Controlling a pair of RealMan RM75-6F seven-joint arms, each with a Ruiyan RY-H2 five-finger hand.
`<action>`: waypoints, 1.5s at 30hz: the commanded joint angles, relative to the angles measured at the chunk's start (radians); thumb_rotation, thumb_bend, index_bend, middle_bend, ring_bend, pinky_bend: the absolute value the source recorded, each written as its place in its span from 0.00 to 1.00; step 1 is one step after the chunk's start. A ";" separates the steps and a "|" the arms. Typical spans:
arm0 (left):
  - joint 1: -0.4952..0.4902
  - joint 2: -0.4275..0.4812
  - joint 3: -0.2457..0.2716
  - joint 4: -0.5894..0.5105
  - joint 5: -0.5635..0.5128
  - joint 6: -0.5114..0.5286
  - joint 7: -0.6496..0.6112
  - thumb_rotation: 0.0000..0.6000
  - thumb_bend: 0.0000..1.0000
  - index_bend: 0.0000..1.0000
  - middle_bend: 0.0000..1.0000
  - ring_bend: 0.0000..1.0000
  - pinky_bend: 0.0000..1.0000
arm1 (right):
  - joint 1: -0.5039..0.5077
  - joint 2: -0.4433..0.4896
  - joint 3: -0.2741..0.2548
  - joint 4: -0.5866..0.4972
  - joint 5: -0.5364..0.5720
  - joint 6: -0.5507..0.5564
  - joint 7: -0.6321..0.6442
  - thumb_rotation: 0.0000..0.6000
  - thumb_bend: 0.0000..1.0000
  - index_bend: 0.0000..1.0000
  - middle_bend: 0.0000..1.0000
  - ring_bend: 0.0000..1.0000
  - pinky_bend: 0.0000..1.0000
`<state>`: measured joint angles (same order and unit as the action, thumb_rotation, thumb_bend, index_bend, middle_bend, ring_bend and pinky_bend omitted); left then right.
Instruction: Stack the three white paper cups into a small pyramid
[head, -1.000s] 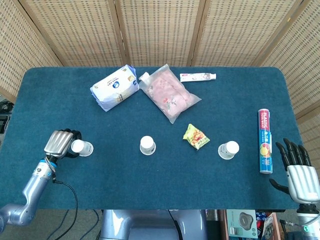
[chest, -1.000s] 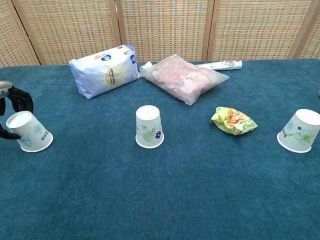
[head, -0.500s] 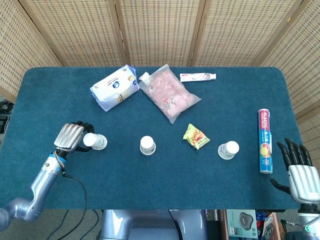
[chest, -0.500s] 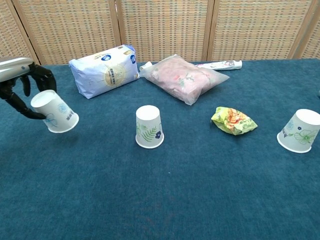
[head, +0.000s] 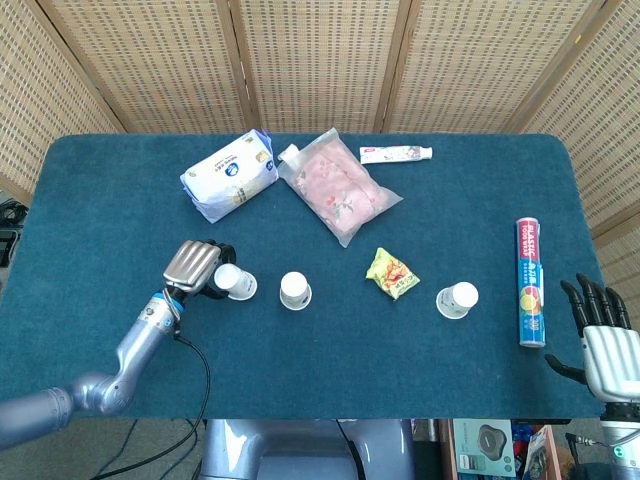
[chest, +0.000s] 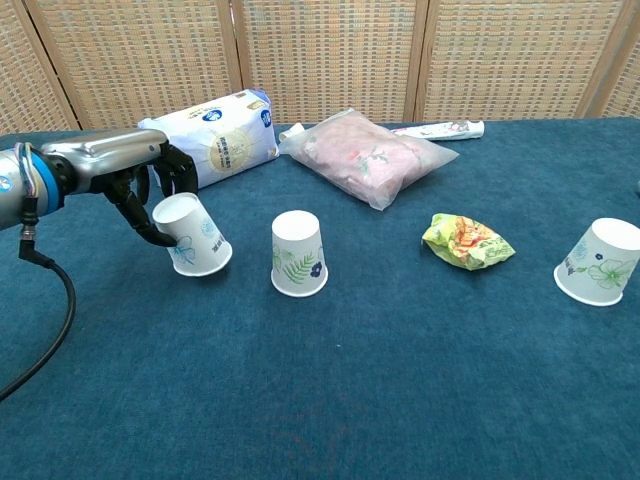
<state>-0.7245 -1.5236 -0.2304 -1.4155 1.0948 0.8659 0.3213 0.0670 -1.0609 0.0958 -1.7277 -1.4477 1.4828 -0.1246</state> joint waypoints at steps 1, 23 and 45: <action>-0.016 -0.017 0.005 0.011 -0.018 -0.004 0.022 1.00 0.12 0.48 0.48 0.38 0.47 | 0.001 0.001 0.000 0.001 0.002 -0.002 0.003 1.00 0.00 0.00 0.00 0.00 0.00; -0.052 -0.039 0.047 -0.010 -0.032 0.009 0.063 1.00 0.13 0.13 0.13 0.15 0.39 | -0.001 0.011 -0.003 -0.002 0.001 -0.001 0.022 1.00 0.00 0.00 0.00 0.00 0.00; 0.259 0.307 0.131 -0.249 0.196 0.432 -0.149 1.00 0.12 0.00 0.00 0.00 0.00 | 0.022 -0.018 -0.022 0.030 -0.075 -0.007 0.032 1.00 0.00 0.00 0.00 0.00 0.00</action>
<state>-0.5287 -1.2677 -0.1238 -1.6232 1.2663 1.2324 0.1928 0.0814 -1.0704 0.0787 -1.7073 -1.5070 1.4802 -0.1009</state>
